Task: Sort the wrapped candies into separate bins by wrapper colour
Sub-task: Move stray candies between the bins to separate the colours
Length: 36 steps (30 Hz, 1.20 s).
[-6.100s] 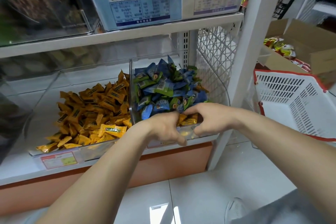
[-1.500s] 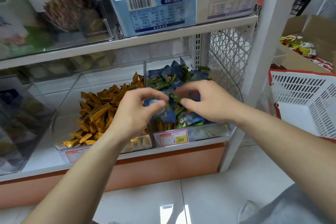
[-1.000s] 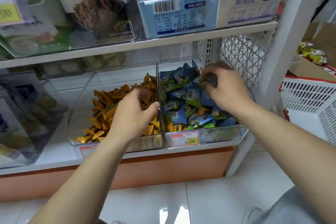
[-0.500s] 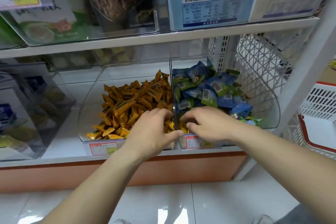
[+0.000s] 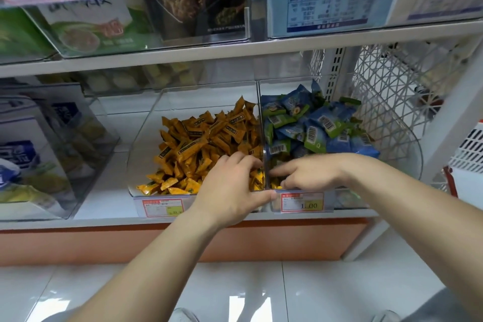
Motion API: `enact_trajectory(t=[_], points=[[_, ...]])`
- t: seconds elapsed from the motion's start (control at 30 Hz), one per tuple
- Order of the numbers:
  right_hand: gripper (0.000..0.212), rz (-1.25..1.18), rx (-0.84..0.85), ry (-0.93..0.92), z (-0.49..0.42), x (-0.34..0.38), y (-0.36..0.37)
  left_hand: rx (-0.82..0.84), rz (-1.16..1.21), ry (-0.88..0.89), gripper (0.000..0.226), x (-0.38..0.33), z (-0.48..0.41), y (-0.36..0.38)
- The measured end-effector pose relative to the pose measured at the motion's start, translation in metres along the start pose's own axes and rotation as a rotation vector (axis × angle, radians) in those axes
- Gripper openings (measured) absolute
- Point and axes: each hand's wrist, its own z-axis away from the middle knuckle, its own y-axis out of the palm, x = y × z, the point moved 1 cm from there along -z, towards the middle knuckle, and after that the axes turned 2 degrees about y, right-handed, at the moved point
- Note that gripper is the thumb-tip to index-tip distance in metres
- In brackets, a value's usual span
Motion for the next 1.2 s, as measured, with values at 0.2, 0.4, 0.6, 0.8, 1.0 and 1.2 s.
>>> enact_trajectory(t=[0.2, 0.4, 0.6, 0.8, 1.0, 1.2], points=[[0.040, 0.006, -0.046, -0.004, 0.004, 0.005, 0.004, -0.001, 0.003, -0.009, 0.070, -0.002, 0.003, 0.000], [0.086, 0.032, 0.060, 0.010, 0.002, -0.006, 0.018, 0.008, -0.041, -0.001, 0.079, -0.005, 0.005, 0.001], [0.095, 0.102, -0.015, 0.013, -0.011, -0.009, 0.018, 0.021, -0.025, -0.011, 0.081, -0.007, 0.004, -0.001], [0.091, -0.020, 0.010, 0.003, -0.012, -0.009, 0.019, 0.046, -0.052, -0.006, 0.083, -0.007, 0.001, -0.004], [0.052, -0.088, 0.030, -0.041, -0.010, -0.009, 0.015, 0.094, -0.037, -0.006, 0.080, -0.005, -0.004, -0.011], [0.049, -0.105, -0.007, -0.100, -0.010, -0.012, 0.015, 0.139, 0.092, -0.017, 0.058, -0.003, -0.010, -0.024]])
